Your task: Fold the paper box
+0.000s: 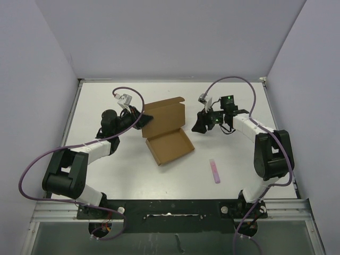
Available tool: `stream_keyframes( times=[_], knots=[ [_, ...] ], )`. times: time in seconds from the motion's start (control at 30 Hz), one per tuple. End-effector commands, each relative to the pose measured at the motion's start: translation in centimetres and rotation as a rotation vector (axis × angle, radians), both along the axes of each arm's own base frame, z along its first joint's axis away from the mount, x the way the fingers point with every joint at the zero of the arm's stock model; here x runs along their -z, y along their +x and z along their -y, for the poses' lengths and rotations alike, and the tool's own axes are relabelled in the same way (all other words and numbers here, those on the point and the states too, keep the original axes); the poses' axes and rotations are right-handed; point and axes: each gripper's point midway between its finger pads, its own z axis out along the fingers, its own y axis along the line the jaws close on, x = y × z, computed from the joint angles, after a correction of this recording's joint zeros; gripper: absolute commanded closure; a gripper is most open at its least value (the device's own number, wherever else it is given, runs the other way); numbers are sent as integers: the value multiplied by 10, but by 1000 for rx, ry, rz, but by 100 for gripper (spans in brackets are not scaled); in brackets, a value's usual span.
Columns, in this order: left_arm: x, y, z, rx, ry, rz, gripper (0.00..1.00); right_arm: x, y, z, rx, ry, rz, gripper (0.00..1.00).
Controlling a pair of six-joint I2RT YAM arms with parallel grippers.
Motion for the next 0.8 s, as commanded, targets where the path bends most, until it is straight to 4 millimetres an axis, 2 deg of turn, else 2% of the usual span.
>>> stream_keyframes(
  times=[0.0, 0.2, 0.37, 0.5, 0.63, 0.77],
  knots=[
    [-14, 15, -6, -44, 16, 38, 86, -33, 2, 8, -14, 48, 88, 47],
    [-9, 20, -13, -82, 40, 19, 63, -47, -2, 19, -4, 65, 118, 46],
    [-10, 24, -34, -190, 113, 18, 38, -58, -9, 25, -11, 66, 162, 44],
    [-14, 24, -57, -303, 193, 19, 27, -67, -16, 31, -28, 73, 206, 43],
    [-30, 20, -81, -412, 275, 38, 19, -77, -27, 35, -61, 94, 261, 44],
    [-54, 7, -92, -459, 284, 86, 9, -88, -38, 42, -86, 105, 345, 44]
  ],
)
